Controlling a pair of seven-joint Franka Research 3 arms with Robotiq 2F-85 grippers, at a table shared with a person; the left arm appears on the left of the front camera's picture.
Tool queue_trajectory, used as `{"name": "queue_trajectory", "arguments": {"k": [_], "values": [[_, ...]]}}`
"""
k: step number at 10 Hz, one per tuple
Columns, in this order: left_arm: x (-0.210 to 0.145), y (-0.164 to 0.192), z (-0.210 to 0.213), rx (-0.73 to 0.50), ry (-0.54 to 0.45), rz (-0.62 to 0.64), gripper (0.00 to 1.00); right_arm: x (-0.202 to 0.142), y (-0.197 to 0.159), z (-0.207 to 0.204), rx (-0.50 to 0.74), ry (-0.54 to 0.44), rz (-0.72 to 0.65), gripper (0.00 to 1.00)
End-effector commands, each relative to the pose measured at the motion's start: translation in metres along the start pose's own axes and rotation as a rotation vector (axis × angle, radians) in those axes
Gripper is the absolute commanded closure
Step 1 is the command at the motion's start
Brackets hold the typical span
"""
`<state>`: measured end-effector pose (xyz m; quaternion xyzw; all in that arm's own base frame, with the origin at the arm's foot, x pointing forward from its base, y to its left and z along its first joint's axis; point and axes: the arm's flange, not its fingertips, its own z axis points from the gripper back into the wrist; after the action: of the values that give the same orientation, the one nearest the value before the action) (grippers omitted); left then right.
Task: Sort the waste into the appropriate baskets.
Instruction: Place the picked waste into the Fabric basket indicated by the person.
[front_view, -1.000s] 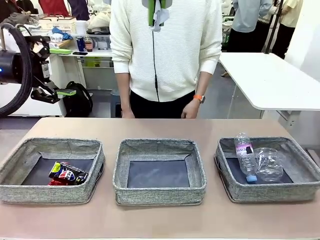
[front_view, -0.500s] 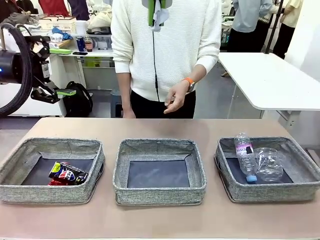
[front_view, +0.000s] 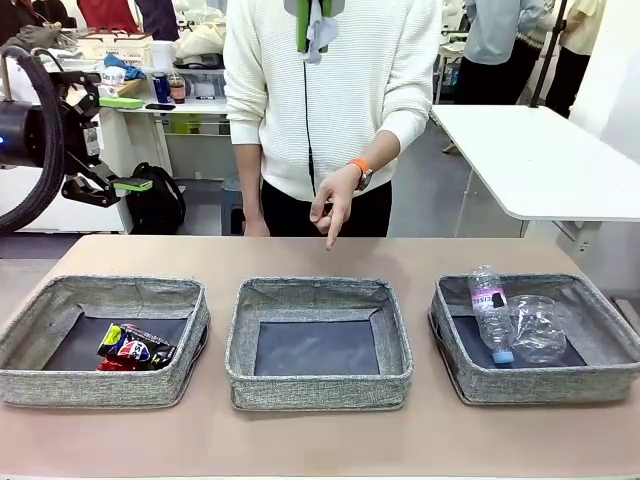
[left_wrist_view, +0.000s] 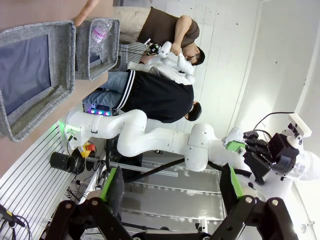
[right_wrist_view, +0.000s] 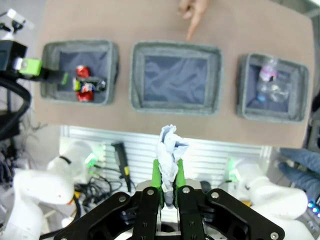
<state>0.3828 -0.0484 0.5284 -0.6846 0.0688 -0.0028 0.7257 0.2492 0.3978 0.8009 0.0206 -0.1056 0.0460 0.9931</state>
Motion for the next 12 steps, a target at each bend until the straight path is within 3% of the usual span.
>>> {"name": "queue_trajectory", "arguments": {"k": [1,4,5,7,10,12], "values": [[-0.001,-0.002,0.001,-0.011,-0.004,-0.006,0.00,-0.002,0.000,0.001,-0.005,0.001,-0.010,0.90],[-0.001,-0.002,0.001,-0.011,-0.004,-0.006,0.00,0.000,0.000,0.000,0.000,0.000,0.000,0.90],[-0.001,-0.002,0.001,-0.011,-0.004,-0.006,0.00,0.007,-0.014,-0.030,-0.068,-0.027,-0.057,0.90],[-0.001,-0.002,0.001,-0.011,-0.004,-0.006,0.00,0.004,-0.042,-0.109,-0.060,0.052,-0.009,0.90],[-0.001,-0.002,0.001,-0.011,-0.004,-0.006,0.00,0.004,-0.067,-0.234,-0.134,0.153,-0.092,0.90],[-0.001,-0.002,0.001,-0.011,-0.004,-0.006,0.00,0.015,-0.072,-0.297,-0.097,0.171,-0.015,0.90]]}}
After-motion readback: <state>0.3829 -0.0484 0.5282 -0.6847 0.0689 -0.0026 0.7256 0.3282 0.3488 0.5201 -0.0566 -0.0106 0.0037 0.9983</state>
